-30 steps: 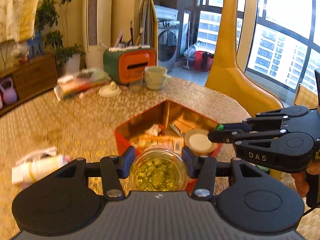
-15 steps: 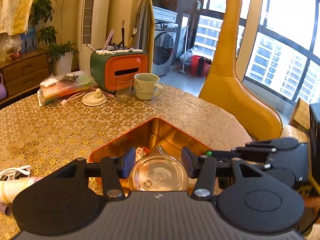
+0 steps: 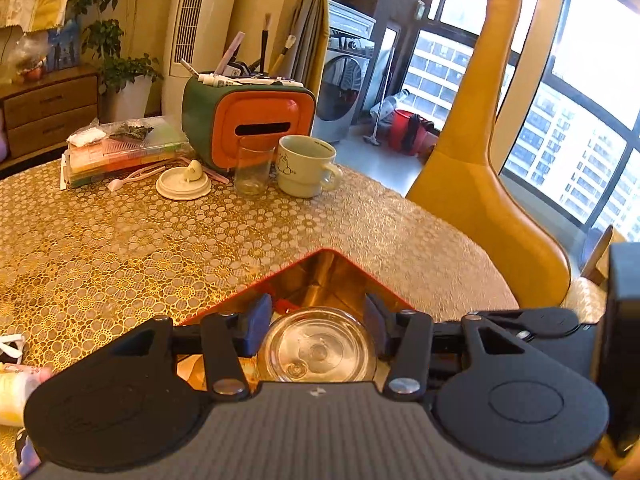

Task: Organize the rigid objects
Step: 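Carry the capsule bottle and green pushpin into the red tin and release both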

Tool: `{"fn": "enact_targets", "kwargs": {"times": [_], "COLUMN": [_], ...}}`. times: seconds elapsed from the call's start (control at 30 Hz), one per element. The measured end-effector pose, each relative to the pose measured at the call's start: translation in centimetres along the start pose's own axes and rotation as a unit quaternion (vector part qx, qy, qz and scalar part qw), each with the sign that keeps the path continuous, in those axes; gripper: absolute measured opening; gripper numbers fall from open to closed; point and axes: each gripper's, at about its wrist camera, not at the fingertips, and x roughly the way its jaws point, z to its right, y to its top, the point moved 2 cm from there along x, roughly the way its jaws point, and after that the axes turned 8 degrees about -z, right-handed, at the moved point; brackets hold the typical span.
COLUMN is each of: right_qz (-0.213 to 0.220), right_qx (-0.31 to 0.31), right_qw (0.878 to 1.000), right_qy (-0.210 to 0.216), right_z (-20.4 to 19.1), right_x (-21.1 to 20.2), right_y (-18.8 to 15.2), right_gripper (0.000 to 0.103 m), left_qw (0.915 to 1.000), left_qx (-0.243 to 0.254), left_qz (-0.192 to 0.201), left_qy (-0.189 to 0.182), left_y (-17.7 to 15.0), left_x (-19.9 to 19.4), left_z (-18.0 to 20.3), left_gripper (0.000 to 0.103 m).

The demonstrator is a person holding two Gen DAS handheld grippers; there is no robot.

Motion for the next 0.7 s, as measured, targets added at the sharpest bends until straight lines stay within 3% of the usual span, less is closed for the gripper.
{"fn": "enact_targets", "kwargs": {"times": [0.43, 0.7], "right_qz": [-0.014, -0.017], "right_qx": [0.003, 0.01], "right_qw": [1.0, 1.0], "right_qy": [0.001, 0.002], "right_z": [-0.5, -0.5], "right_x": [1.1, 0.1], "right_y": [-0.2, -1.1], "right_gripper": [0.021, 0.024], "left_qw": [0.9994, 0.9972], "left_qx": [-0.028, -0.003], "left_qz": [-0.013, -0.062], "left_qy": [0.013, 0.04], "left_y": [0.2, -1.0], "left_x": [0.8, 1.5], "left_z": [-2.6, -2.9], "left_gripper": [0.052, 0.054]}}
